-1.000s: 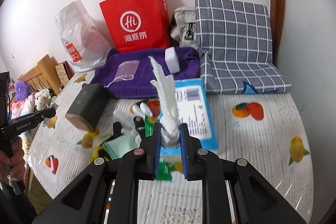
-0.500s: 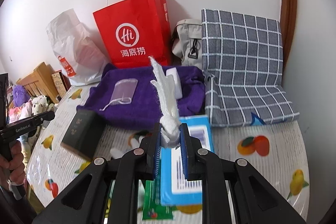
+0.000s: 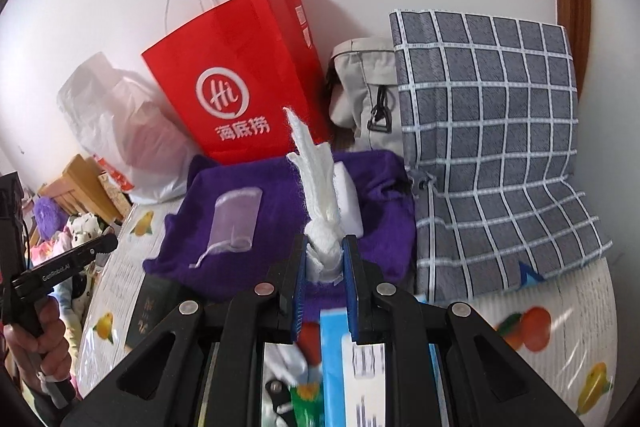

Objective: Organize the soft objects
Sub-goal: 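Carry the snack packet and glove toward the purple towel with both tools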

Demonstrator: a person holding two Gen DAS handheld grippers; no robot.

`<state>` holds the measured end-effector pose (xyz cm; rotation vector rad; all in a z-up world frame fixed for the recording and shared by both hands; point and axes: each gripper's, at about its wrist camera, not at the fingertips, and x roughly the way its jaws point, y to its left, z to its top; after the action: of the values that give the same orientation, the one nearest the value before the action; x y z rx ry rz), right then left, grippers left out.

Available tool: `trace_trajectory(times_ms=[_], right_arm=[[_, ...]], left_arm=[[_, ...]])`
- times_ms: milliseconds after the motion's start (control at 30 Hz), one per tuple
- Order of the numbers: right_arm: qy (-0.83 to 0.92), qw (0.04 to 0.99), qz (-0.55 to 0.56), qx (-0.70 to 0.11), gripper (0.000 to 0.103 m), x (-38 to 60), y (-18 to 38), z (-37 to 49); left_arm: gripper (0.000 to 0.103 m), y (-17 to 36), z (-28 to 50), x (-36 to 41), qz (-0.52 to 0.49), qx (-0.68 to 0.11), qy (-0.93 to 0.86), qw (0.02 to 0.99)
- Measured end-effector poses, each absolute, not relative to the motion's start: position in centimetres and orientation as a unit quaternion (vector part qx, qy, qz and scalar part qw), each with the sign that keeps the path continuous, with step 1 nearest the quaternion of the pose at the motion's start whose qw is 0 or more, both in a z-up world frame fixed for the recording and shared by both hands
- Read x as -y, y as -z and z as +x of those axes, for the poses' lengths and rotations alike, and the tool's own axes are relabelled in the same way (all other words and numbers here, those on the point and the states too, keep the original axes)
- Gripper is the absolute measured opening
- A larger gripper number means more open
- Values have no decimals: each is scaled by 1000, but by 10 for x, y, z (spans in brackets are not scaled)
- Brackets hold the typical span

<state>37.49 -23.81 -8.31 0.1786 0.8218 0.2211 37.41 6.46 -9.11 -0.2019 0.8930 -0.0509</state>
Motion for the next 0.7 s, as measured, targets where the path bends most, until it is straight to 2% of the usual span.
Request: trace_trajectory(times_ms=[267,700], right_arm=[[-90,906,76,-407,17,239,95,415],[-71,855,101,-504,17,254,175,455]], left_arm=[[23,108,417,-58,-93,-449,23,888],[23,153,464,-57,-97,-497,18,862]])
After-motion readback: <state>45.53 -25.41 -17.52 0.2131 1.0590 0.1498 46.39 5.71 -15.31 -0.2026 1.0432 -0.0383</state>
